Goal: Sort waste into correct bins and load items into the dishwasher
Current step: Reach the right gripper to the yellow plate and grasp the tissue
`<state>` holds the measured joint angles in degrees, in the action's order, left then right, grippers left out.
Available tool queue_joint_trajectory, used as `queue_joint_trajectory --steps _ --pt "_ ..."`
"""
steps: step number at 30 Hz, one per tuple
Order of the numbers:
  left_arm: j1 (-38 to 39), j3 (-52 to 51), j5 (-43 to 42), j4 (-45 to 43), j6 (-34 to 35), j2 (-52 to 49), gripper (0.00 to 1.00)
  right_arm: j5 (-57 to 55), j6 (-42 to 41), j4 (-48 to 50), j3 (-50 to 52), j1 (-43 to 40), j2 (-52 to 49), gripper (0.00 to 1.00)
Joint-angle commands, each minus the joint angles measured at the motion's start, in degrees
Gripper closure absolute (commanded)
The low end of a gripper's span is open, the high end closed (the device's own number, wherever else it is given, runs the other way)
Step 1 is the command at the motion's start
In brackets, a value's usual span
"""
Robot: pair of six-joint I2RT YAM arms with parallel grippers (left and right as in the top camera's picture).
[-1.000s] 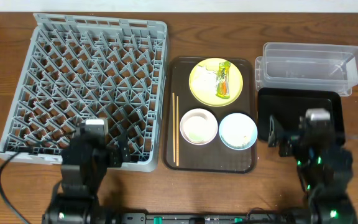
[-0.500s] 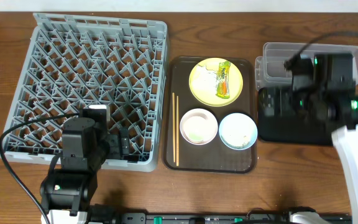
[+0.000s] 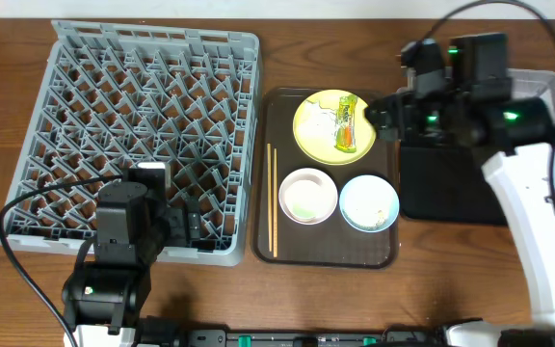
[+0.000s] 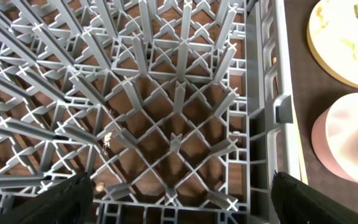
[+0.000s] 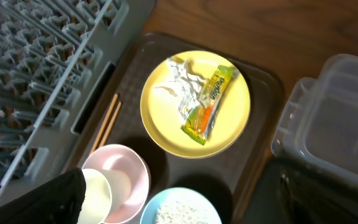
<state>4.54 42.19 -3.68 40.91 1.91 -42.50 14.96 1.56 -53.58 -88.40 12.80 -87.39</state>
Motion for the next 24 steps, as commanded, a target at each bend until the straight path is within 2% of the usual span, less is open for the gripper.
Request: queue_joint_trajectory --steps 1,6,11,17,20,23,24 --pt "-0.24 1.31 0.09 -0.24 0.74 0.07 0.08 -7.5 0.9 -0.44 -5.2 4.07 -3.39 0.03" --pt "-0.24 1.31 0.09 -0.22 0.74 0.07 0.08 -10.69 0.92 0.52 -10.51 6.86 -10.64 0.03" --pt "-0.24 1.31 0.09 -0.22 0.74 0.07 0.08 -10.19 1.25 6.8 -10.64 8.59 -18.6 0.06" --pt "-0.24 1.31 0.09 -0.22 0.74 0.07 0.08 -10.23 1.27 11.32 -10.64 10.73 -27.32 0.14" --pt "-0.24 1.29 0.09 -0.22 0.74 0.07 0.08 -10.23 1.2 12.11 -10.64 11.93 -31.08 0.23" --pt "-0.24 1.29 0.09 -0.22 0.74 0.07 0.08 -10.25 -0.94 12.68 -10.64 12.79 -34.27 0.24" --pt "-0.24 1.29 0.09 -0.2 0.74 0.07 0.08 -10.4 -1.38 12.61 -10.62 13.0 -35.08 0.27"
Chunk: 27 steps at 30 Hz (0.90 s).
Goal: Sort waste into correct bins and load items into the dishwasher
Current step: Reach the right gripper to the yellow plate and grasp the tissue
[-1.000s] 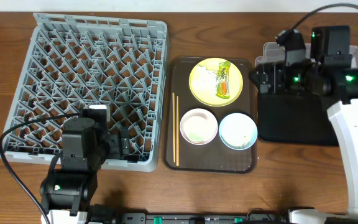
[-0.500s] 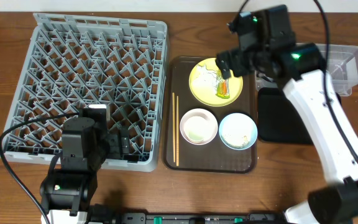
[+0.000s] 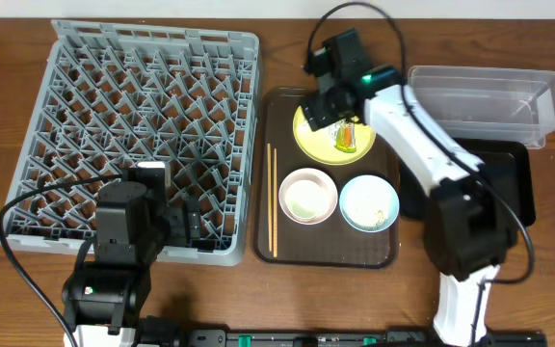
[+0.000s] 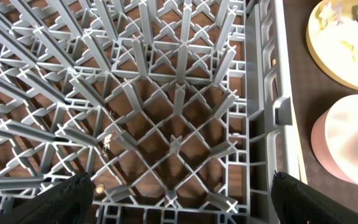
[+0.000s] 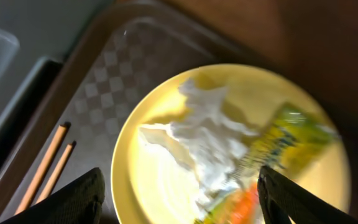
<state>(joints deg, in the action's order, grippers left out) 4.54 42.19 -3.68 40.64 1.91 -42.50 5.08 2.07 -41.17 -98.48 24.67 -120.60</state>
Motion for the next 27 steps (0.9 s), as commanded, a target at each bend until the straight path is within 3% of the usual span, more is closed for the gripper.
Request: queue_joint_trajectory --steps 1,19,23,27 --pt "-0.24 1.29 0.09 0.07 0.72 0.07 0.08 -0.81 -2.43 0.11 -0.48 1.25 -2.62 0.29" --pt "-0.24 1.29 0.09 0.48 0.74 0.07 0.08 -3.08 -7.39 1.11 -0.15 1.27 -9.25 0.33" --pt "-0.24 1.29 0.07 0.5 0.74 0.07 0.08 -3.34 -9.9 1.14 -0.17 1.22 -9.25 0.53" --pt "-0.24 1.29 0.09 0.48 0.74 0.07 0.08 -3.37 -10.21 0.9 -0.2 1.22 -8.35 0.81"
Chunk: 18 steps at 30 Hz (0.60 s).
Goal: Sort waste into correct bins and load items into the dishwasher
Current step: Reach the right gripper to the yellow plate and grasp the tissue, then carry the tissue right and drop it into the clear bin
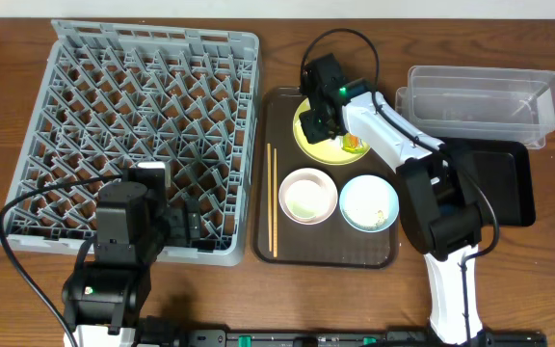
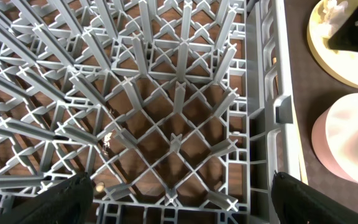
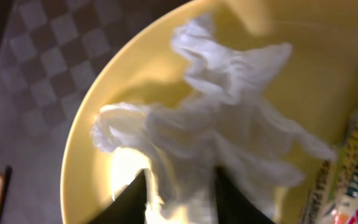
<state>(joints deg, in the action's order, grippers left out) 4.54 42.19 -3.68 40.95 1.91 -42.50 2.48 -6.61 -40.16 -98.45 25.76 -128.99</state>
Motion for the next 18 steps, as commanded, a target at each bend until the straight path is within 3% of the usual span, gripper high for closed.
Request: queue_joint_trajectory --steps 1,3,12,18 --pt "-0.24 1.29 0.09 0.2 0.74 0.07 0.08 -0.76 -1.53 -0.17 -0.24 0.11 0.52 0.89" --pt "-0.24 1.29 0.09 0.2 0.72 0.07 0.08 -0.85 -1.53 -0.55 -0.24 -0.09 1.95 0.99" --pt "-0.24 1.29 0.09 0.2 0.74 0.07 0.08 -3.56 -1.53 -5.01 -0.24 -3.45 14.03 0.99" --pt "-0.24 1.29 0.09 0.2 0.74 0.07 0.08 -12.66 -4.13 -9.57 -0.22 -9.62 22.91 0.99"
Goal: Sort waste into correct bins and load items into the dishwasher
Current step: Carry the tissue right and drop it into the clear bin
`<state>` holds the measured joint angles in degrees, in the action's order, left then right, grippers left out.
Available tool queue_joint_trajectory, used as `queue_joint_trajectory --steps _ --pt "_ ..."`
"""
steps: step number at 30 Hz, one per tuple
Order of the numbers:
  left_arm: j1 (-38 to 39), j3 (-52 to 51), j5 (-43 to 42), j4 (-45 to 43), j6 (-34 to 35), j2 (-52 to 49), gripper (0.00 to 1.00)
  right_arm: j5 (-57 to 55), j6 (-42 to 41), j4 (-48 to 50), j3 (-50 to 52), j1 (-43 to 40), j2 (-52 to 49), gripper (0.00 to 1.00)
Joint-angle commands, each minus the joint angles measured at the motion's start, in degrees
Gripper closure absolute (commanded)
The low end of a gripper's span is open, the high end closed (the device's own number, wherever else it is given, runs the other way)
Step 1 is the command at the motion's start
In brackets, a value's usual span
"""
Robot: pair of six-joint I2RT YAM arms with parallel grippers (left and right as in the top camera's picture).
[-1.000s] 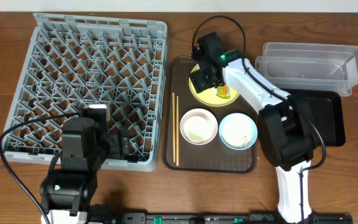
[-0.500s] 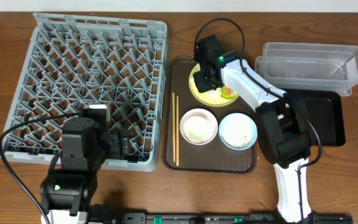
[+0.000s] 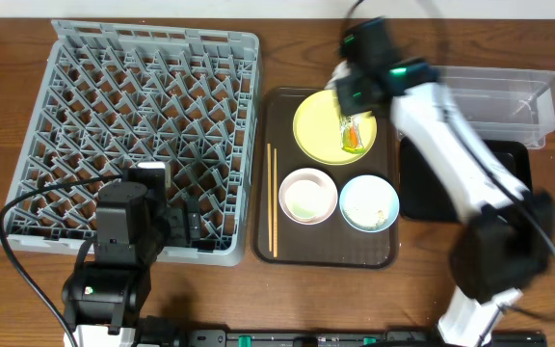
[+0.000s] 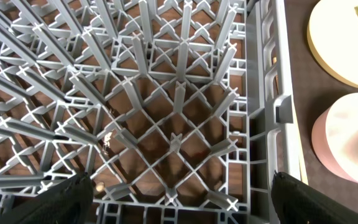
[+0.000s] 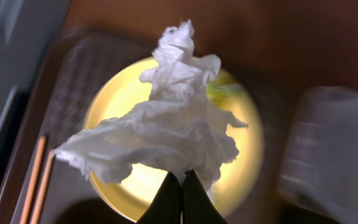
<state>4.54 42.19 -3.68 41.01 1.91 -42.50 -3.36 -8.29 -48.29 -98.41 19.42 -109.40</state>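
My right gripper [image 5: 182, 177] is shut on a crumpled white tissue [image 5: 166, 134], which hangs above the yellow plate [image 5: 241, 162]. In the overhead view the right gripper [image 3: 355, 89] is over the plate's far right rim, and a green and orange snack wrapper [image 3: 353, 135] lies on the yellow plate [image 3: 318, 130]. A pink bowl [image 3: 307, 196], a blue bowl [image 3: 369, 202] and chopsticks [image 3: 272, 200] rest on the brown tray [image 3: 279, 108]. My left gripper [image 4: 182, 208] stands open over the near right corner of the grey dish rack [image 4: 166, 112].
A clear plastic bin [image 3: 509, 92] stands at the far right, with a black bin [image 3: 451, 193] in front of it, beside the tray. The dish rack [image 3: 143, 125] fills the left half of the table.
The right gripper was low on the plate with its fingers around the tissue. Now it is higher and further right, with the tissue held clear of the plate. The left arm has not moved.
The right gripper was open over the black bin, right of the tray. Then it was open above the yellow plate, then down on the tissue. Now the tissue hangs from its shut fingers and only the wrapper lies on the plate. The left gripper stayed over the rack.
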Motion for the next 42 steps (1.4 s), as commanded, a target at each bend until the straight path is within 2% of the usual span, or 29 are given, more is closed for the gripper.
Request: queue_joint_trajectory --steps 1,7,12,15,16,17,18,19,20,23,27,33,37,42 --pt "-0.24 1.29 0.09 0.13 0.74 0.07 0.08 -8.22 -3.28 -2.38 -0.26 -4.61 4.13 0.99" --pt "-0.24 1.29 0.09 0.11 0.74 0.07 0.08 -8.92 -6.93 -5.95 0.07 -13.66 4.74 0.99" --pt "-0.24 1.29 0.09 0.13 0.74 0.07 0.08 -5.97 -6.91 -5.97 1.27 -19.71 2.51 0.97" --pt "-0.24 1.29 0.07 0.13 0.74 0.07 0.08 -3.3 -6.93 -5.51 1.27 -21.49 1.86 0.75" --pt "-0.24 1.29 0.09 0.13 0.74 0.07 0.08 -1.42 -6.91 -4.96 1.27 -21.81 1.88 0.73" --pt "-0.24 1.29 0.09 0.13 0.74 0.07 0.08 -0.13 -6.86 -4.63 1.22 -21.97 1.95 0.66" --pt "-0.24 1.29 0.09 0.13 0.74 0.07 0.08 1.64 -6.58 -4.5 1.01 -22.14 2.29 0.5" --pt "-0.24 1.29 0.09 0.15 0.74 0.07 0.08 2.89 -6.16 -3.98 0.96 -22.14 2.54 0.39" --pt "-0.24 1.29 0.09 0.17 0.74 0.07 0.08 4.39 -6.21 -3.34 0.96 -22.12 3.04 0.35" --pt "-0.24 1.29 0.09 0.39 0.74 0.04 0.08 11.37 -5.53 -1.79 0.96 -21.18 4.31 0.34" --pt "-0.24 1.29 0.09 0.37 0.74 0.04 0.08 18.45 -0.42 -1.88 0.96 -17.0 4.94 0.34" --pt "-0.24 1.29 0.09 0.39 0.74 0.04 0.08 9.49 1.01 -3.41 1.27 -6.6 2.67 0.32" --pt "-0.24 1.29 0.09 0.39 0.74 0.04 0.08 2.34 -2.69 -3.43 1.44 -1.51 -0.72 0.28" --pt "-0.24 1.29 0.09 0.59 0.74 0.04 0.08 1.36 -7.63 -3.67 1.44 1.29 -6.93 0.28"
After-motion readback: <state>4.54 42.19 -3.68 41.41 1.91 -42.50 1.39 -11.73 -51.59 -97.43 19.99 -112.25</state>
